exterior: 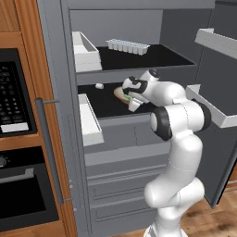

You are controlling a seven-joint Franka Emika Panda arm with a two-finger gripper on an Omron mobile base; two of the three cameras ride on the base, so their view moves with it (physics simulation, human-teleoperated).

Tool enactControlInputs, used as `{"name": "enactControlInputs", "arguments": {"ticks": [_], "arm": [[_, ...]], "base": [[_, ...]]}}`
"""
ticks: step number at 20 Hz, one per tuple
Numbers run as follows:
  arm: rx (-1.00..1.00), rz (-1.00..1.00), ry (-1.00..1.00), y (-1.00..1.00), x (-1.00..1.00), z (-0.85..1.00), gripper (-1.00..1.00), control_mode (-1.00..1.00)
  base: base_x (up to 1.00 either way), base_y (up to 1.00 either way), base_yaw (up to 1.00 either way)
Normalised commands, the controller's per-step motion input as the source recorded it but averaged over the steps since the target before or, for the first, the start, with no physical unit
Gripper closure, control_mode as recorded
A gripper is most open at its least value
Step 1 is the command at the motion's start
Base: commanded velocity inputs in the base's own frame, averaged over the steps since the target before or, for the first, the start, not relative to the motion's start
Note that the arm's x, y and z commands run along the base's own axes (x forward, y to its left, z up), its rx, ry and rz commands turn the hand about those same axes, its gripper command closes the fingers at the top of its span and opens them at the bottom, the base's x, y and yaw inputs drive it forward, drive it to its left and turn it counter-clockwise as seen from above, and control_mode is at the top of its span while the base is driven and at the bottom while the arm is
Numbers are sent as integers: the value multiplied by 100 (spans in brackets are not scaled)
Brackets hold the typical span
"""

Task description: Pick the chicken drumstick and corn from their plates and place them in the bowl. Then put the bowl in the fridge.

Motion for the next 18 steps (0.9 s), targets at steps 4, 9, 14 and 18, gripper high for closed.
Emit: {"name": "enactControlInputs", "arguments": {"ticks": [4, 9, 14, 18], "arm": [[1, 0, 0, 0, 19, -14, 100, -100], [0, 0, 0, -3, 21, -11, -100, -100], [0, 0, 0, -4, 13, -9, -100, -100], [0, 0, 0, 0, 4, -4, -100, -100]], "base": [[0, 0, 0], [0, 0, 0], [0, 0, 0], [0, 0, 0]]}}
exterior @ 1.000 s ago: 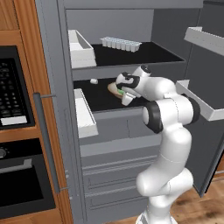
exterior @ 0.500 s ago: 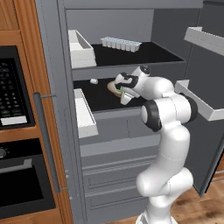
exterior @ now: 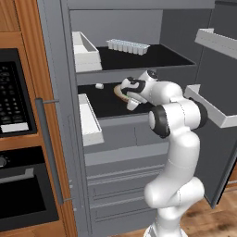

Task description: Pick the chicken drumstick and corn from their plates and place them in the bowl. Then put the bowl in the fridge.

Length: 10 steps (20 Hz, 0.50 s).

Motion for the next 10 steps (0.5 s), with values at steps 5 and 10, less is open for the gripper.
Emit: {"name": "enactControlInputs", "arguments": {"ticks": [5, 10], "arm": [[0, 0, -1, 0, 1, 0, -100, -100], [0, 0, -5, 1, -3, 0, -100, -100]], "base": [[0, 0, 0], [0, 0, 0]]}}
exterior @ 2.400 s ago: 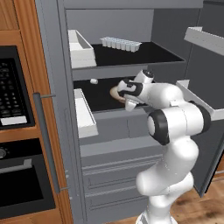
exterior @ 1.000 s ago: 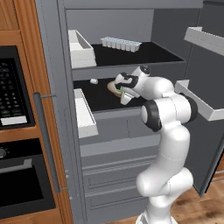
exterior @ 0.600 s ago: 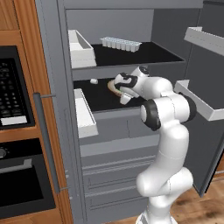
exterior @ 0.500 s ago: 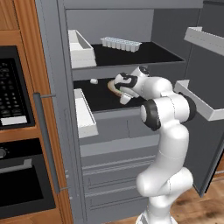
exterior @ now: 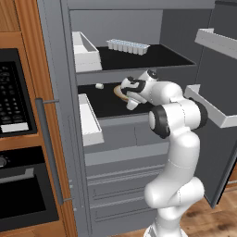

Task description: Pick the chicken drumstick and corn from their plates and place them in the bowl. Then put the bowl in the fridge.

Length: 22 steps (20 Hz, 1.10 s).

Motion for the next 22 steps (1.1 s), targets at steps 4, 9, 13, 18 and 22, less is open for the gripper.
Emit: {"name": "enactControlInputs", "arguments": {"ticks": [4, 9, 13, 18, 22], "arm": [[0, 0, -12, 1, 0, 0, -100, -100], [0, 0, -13, 0, 0, 0, -100, -100], [0, 0, -16, 0, 0, 0, -100, -100], [0, 0, -6, 0, -5, 3, -100, -100], [0, 0, -6, 0, -22, 6, -100, -100]], "base": [[0, 0, 0], [0, 0, 0], [0, 0, 0], [0, 0, 0], [0, 0, 0]]}}
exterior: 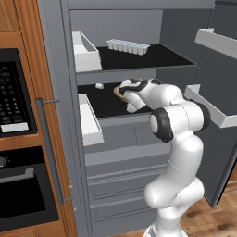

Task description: Pick the chicken drumstick and corn from their plates and place them in the bowl. Then put the bowl in the fridge.

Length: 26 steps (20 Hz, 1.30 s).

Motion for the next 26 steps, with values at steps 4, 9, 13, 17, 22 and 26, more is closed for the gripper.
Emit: {"name": "enactControlInputs", "arguments": {"ticks": [4, 9, 13, 17, 22, 26], "arm": [[0, 0, -7, 2, -23, 27, -100, -100], [0, 0, 0, 0, -32, 29, -100, -100], [0, -1, 0, 0, -44, 20, -100, -100], [0, 0, 3, 0, -46, 32, -100, -100], [-1, 0, 5, 0, -48, 36, -100, -100], [-12, 1, 6, 0, -56, 36, -100, -100]], "base": [[0, 0, 0], [0, 0, 0], [0, 0, 0], [0, 0, 0], [0, 0, 0], [0, 0, 0]]}}
